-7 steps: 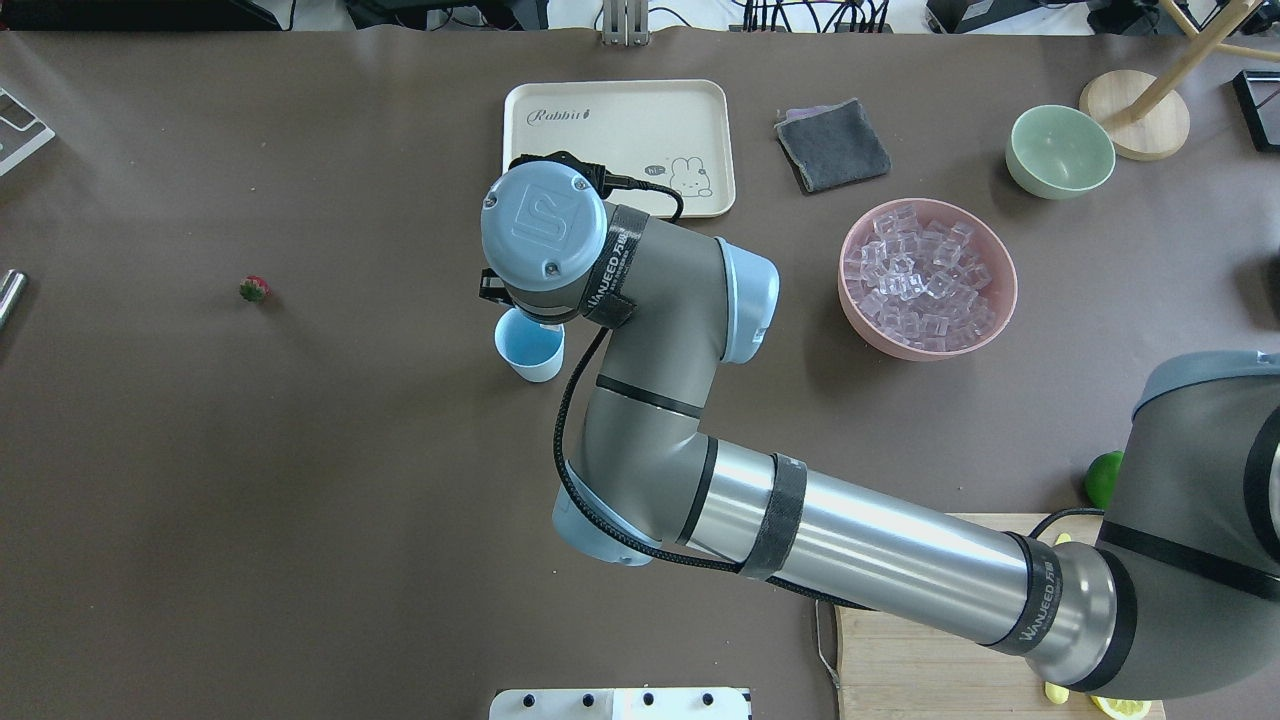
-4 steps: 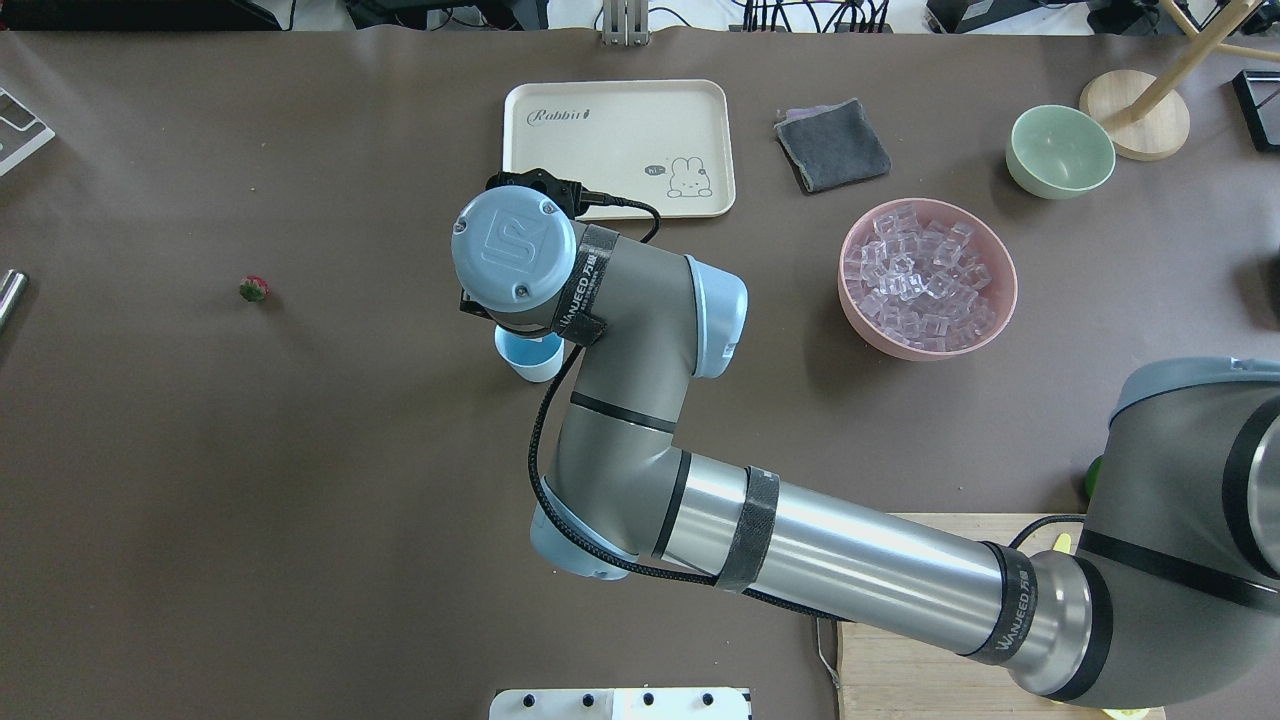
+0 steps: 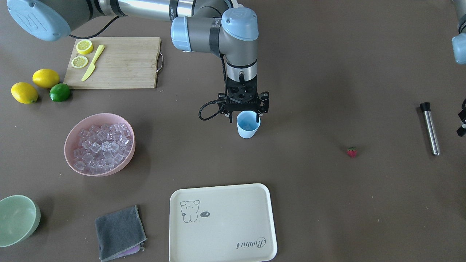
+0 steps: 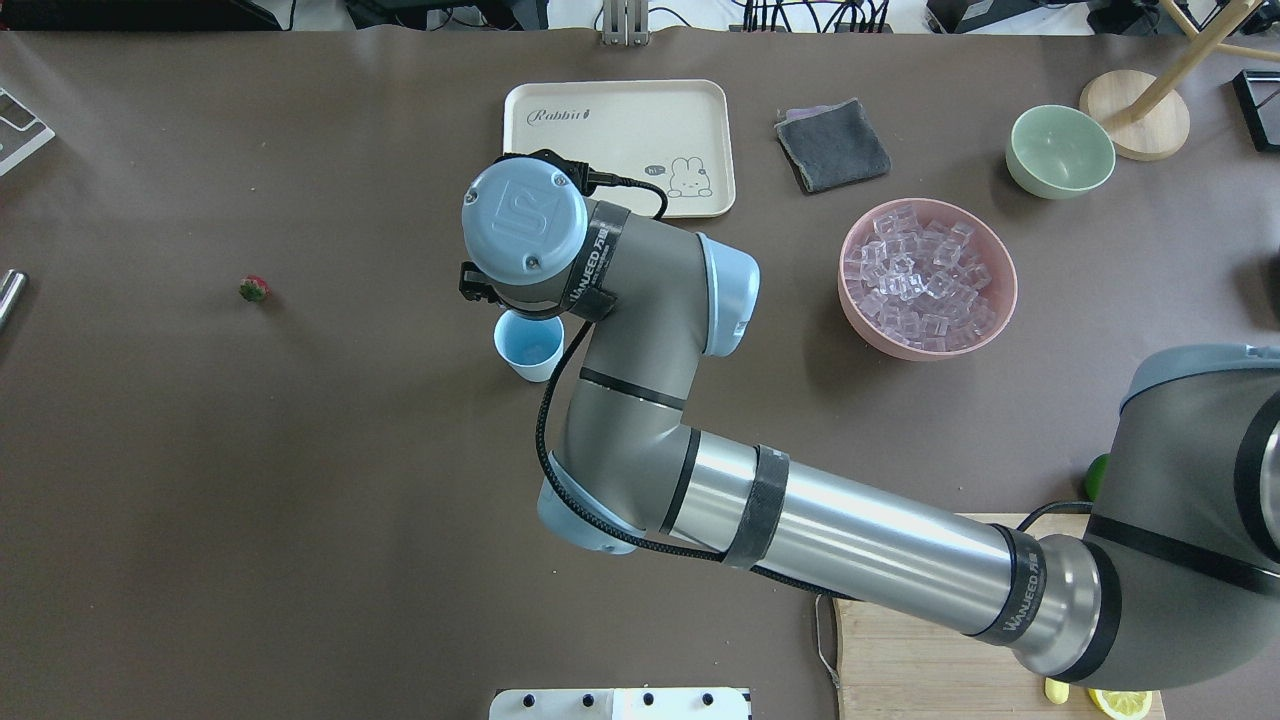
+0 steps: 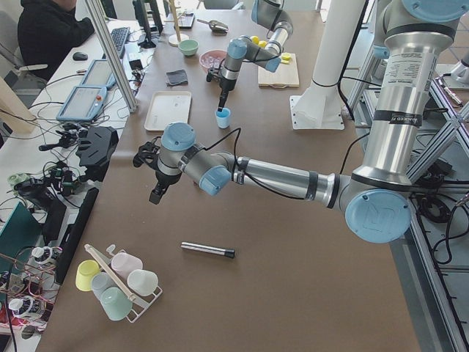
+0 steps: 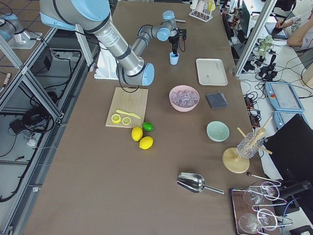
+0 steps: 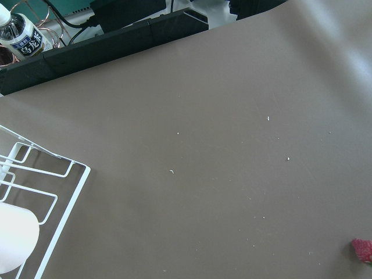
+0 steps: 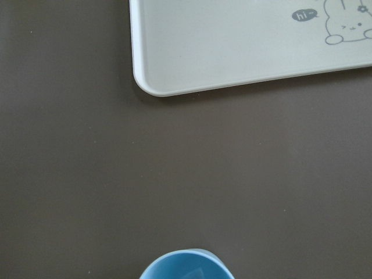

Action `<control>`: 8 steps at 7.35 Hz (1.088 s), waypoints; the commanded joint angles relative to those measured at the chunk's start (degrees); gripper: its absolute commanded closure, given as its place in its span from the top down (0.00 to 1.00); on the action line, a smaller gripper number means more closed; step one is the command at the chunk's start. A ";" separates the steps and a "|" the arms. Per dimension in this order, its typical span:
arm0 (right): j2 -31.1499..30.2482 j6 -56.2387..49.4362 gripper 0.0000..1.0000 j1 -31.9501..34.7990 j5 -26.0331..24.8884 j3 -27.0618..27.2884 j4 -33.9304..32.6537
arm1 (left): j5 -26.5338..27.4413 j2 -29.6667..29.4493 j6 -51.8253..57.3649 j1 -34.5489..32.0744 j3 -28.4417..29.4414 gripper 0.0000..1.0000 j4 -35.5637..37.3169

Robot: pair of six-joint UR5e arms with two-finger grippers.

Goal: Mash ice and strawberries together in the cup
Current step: 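Open the right gripper to drop the ice cube into the cup, then move the right gripper back down into the pink bowl of ice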

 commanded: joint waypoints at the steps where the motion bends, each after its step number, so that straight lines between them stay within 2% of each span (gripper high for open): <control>1: -6.07 -13.73 0.98 11.89 16.93 13.51 -10.74 | 0.00 -0.27 -0.02 0.04 0.84 0.98 -0.20; 2: -16.12 -22.45 0.98 14.30 17.43 22.21 -11.15 | 0.00 -0.01 -0.02 0.04 0.75 0.98 -0.20; 3: -22.23 -31.32 0.98 15.71 17.26 25.08 -10.81 | 0.00 0.08 -0.19 0.04 0.84 0.98 -0.81; 5: -29.46 -40.68 0.97 17.57 16.56 24.94 -8.01 | 0.00 1.13 -4.31 0.30 1.10 0.98 -5.44; 6: -33.67 -44.91 0.97 19.23 16.64 24.59 -4.25 | 0.00 1.92 -4.68 0.39 1.28 0.98 -7.04; 8: -35.30 -45.22 0.97 19.77 16.56 18.90 2.88 | 0.00 3.33 -5.81 0.39 1.10 0.98 -9.68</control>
